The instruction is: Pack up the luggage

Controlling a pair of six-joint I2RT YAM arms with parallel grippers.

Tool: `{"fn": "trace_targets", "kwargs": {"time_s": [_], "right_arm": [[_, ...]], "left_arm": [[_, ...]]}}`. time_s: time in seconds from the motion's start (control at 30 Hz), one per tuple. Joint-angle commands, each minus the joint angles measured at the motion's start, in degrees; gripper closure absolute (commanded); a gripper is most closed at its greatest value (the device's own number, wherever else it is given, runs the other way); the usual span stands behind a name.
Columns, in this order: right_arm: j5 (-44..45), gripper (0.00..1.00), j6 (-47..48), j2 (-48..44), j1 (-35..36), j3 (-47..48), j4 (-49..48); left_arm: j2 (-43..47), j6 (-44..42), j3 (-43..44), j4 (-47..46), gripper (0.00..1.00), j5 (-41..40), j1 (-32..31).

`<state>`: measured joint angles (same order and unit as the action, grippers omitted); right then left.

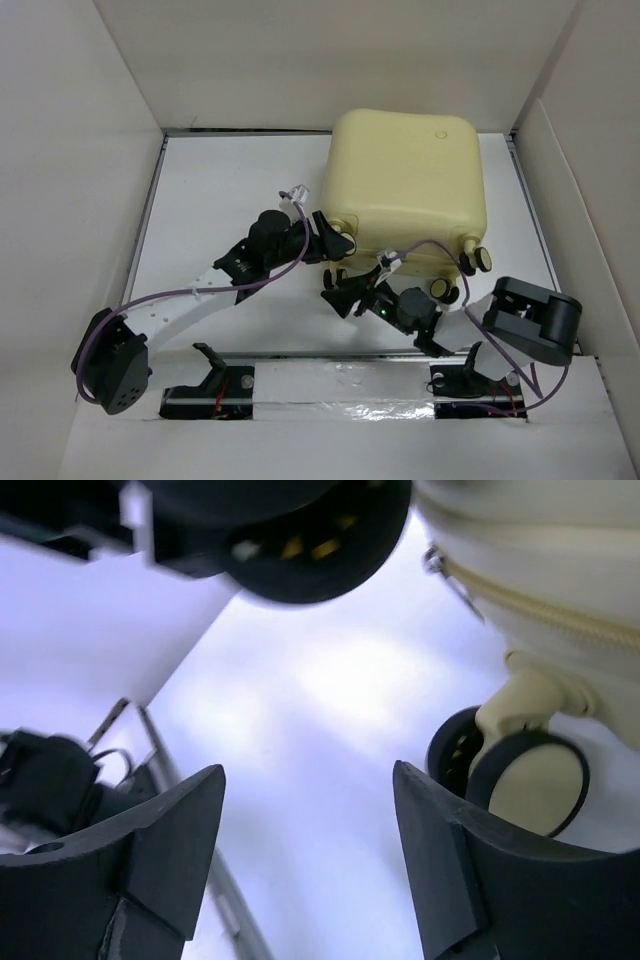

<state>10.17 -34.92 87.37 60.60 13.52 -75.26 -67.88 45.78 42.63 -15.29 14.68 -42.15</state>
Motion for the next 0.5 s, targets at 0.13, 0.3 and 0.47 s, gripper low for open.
{"fn": "trace_targets", "kwargs": {"time_s": [0.13,0.3,0.47], "right_arm": [[7.22,0.24,7.22,-20.9,4.26,-1.05,24.81],[13.98,0.09,11.27,-37.96,4.26,5.2,46.42],[17.25,0.02,16.02,-37.03,1.81,10.2,46.87]], "left_arm": [[4.86,0.0,-2.63,-23.1,1.0,7.47,2.24],[4.51,4.57,-5.97,-27.41,0.96,8.7,3.39],[4.33,11.33,-10.11,-33.31,0.87,9.84,3.39]]}}
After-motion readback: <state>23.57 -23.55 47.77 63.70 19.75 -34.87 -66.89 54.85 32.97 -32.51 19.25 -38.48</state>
